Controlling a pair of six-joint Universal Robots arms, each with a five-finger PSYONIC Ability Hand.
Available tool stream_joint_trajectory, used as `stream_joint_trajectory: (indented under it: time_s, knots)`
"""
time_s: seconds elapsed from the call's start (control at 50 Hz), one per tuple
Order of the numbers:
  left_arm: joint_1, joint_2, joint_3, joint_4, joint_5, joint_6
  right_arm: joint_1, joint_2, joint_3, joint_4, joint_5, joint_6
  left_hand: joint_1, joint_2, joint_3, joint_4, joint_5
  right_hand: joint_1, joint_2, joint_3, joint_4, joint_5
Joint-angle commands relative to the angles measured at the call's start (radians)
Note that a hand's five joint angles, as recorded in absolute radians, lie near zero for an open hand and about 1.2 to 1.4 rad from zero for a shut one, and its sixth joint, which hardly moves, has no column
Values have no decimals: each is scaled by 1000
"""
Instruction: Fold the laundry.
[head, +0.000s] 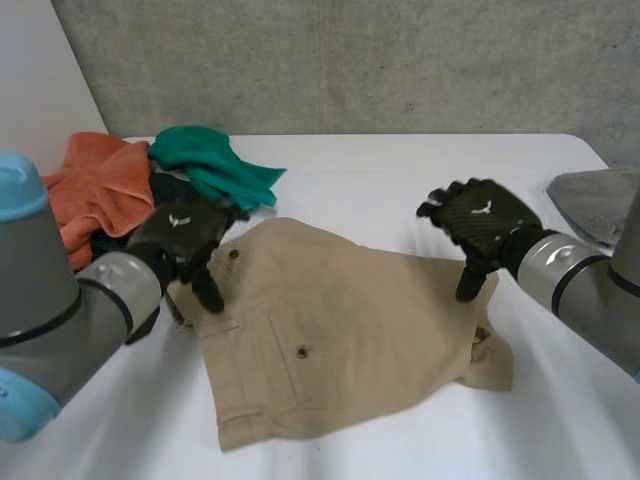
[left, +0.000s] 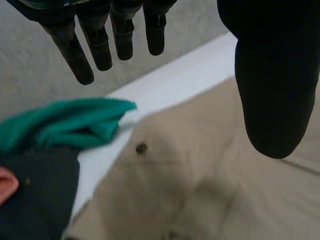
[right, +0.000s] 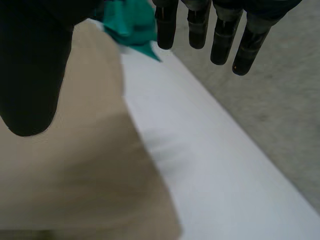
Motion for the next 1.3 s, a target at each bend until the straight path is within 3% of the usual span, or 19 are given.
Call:
stream_joint_trajectory:
  time_s: [0.02, 0.2, 0.36, 0.4, 0.54, 0.64, 0.74, 0.82, 0.9, 1.02, 1.1, 1.12, 1.3]
  knots:
    - [0, -4, -156, 75, -30, 51, 82, 25, -2, 34, 4, -11, 139, 136, 139, 139, 136, -27, -45, -39, -60, -65]
    - [7, -97, -170, 134, -61, 114, 81, 39, -1, -12, 33, -12, 339, 336, 338, 338, 336, -27, -45, -39, -60, -65]
    - [10, -175, -113, 155, -67, 118, 79, 41, 13, -47, 87, -18, 926, 922, 925, 925, 923, -27, -45, -39, -60, -65]
    - [10, -180, -81, 158, -81, 131, 79, 39, 17, -49, 102, -26, 1157, 1154, 1157, 1157, 1154, -27, -45, -39, -60, -65]
    - [6, -102, 88, 265, -210, 249, 78, 30, 25, -49, 108, -34, 1158, 1154, 1157, 1157, 1155, -27, -45, -39, -60, -65]
    - [-19, -34, 204, 434, -224, 325, 78, 24, 24, -47, 108, -32, 1158, 1154, 1157, 1157, 1155, -27, -45, -39, -60, -65]
    - [-163, -39, 316, 568, -164, 300, 78, 5, 24, -47, 108, -22, 1158, 1154, 1157, 1157, 1155, -27, -45, -39, -60, -65]
    - [-293, -111, 361, 586, -61, 267, 73, 2, 24, -49, 108, -17, 1158, 1154, 1157, 1157, 1155, -27, -45, -39, -60, -65]
    - [-364, -220, 389, 583, -1, 253, 37, -7, 25, -50, 110, -17, 1158, 1154, 1157, 1157, 1155, -27, -45, -39, -60, -65]
    - [-468, -379, 399, 559, 23, 255, -33, -12, 27, -54, 110, -17, 1003, 1000, 1003, 1002, 1000, -27, -45, -39, -60, -65]
    - [-507, -455, 400, 497, 23, 255, -88, -12, 25, -54, 108, -18, 274, 270, 273, 273, 271, -27, -45, -39, -60, -65]
    - [-511, -467, 396, 473, 23, 255, -111, -12, 22, -54, 108, -22, -36, -40, -37, -37, -39, -27, -45, -39, -60, -65]
    - [-508, -432, 386, 453, 11, 253, -194, 4, -47, -52, 113, -48, -64, -67, -64, -65, -67, -27, -45, -39, -60, -65]
